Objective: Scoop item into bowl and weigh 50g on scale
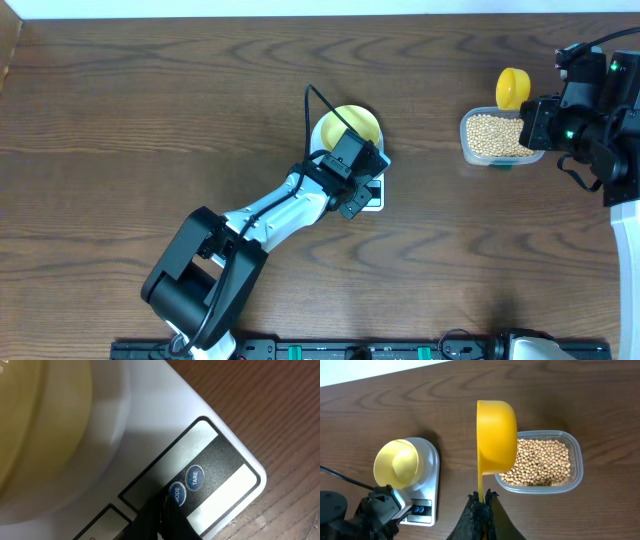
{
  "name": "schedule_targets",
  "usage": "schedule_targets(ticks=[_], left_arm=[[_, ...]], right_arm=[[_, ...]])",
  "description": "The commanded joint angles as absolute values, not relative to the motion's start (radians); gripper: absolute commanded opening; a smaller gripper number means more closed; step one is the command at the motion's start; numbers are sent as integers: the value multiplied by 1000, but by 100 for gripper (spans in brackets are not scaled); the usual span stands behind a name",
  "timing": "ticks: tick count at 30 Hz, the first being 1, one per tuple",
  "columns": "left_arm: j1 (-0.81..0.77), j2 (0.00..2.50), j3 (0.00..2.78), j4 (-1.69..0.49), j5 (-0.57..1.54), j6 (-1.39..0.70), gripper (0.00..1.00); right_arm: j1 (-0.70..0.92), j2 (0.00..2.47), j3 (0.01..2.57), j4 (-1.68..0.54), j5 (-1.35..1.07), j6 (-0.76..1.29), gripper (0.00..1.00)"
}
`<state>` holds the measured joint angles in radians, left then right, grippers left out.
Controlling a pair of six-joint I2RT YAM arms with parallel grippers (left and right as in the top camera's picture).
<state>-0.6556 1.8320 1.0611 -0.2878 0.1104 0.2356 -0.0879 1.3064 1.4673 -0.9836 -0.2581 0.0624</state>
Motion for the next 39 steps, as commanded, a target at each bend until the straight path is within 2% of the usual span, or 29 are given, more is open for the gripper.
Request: schedule_targets(ticks=[1, 39], left_arm=[[-651, 1869, 1068, -306, 74, 227, 8], [-651, 1942, 1048, -382, 58, 227, 8]], right_arm=[[-91, 1296, 1489, -989, -268, 43, 1], [-91, 1296, 1489, -1021, -264, 35, 1]])
